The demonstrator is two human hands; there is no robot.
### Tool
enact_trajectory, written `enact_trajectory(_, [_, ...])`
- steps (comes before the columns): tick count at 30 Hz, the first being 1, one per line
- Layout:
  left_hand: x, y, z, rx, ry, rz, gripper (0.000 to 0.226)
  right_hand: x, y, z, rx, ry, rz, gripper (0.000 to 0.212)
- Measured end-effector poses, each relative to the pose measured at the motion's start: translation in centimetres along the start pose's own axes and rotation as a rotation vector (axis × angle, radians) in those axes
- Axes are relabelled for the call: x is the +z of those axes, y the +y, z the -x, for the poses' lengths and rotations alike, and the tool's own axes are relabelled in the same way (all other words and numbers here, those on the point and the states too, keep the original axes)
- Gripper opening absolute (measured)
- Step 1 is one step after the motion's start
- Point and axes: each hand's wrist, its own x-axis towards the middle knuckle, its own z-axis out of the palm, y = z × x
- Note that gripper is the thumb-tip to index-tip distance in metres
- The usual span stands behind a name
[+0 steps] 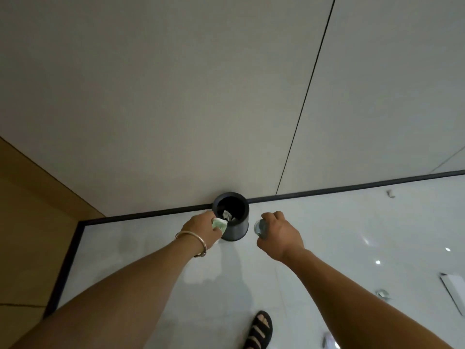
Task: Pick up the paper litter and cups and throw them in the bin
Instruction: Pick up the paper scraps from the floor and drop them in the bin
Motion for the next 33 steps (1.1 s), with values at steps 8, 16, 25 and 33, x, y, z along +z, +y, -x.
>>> enact_trajectory(8, [-2.0, -1.4, -11.1, -0.045, -0.059, 0.044, 0.014, -0.1, -1.6, -11.7, 0.022, -0.077, -0.010, 0.063])
enact_trajectory(16, [1.3, -5.2, -25.1, -0.021, -0.185, 0.041, 0.022, 5.4, -2.6, -23.8, 0.171, -0.127, -0.073, 0.062])
enact_trajectory(25, [10.5, -9.3, -37.9, 0.002, -0.199, 0.002, 0.013, 17.4, 0.8, -35.3, 0.281, -0.167, -0.172, 0.062])
enact_trajectory(33, [22.1, -11.7, -45.0, -0.011, -0.298, 0.052, 0.029, 29.0, 6.2, -42.3, 0.354, -0.192, -0.231, 0.074])
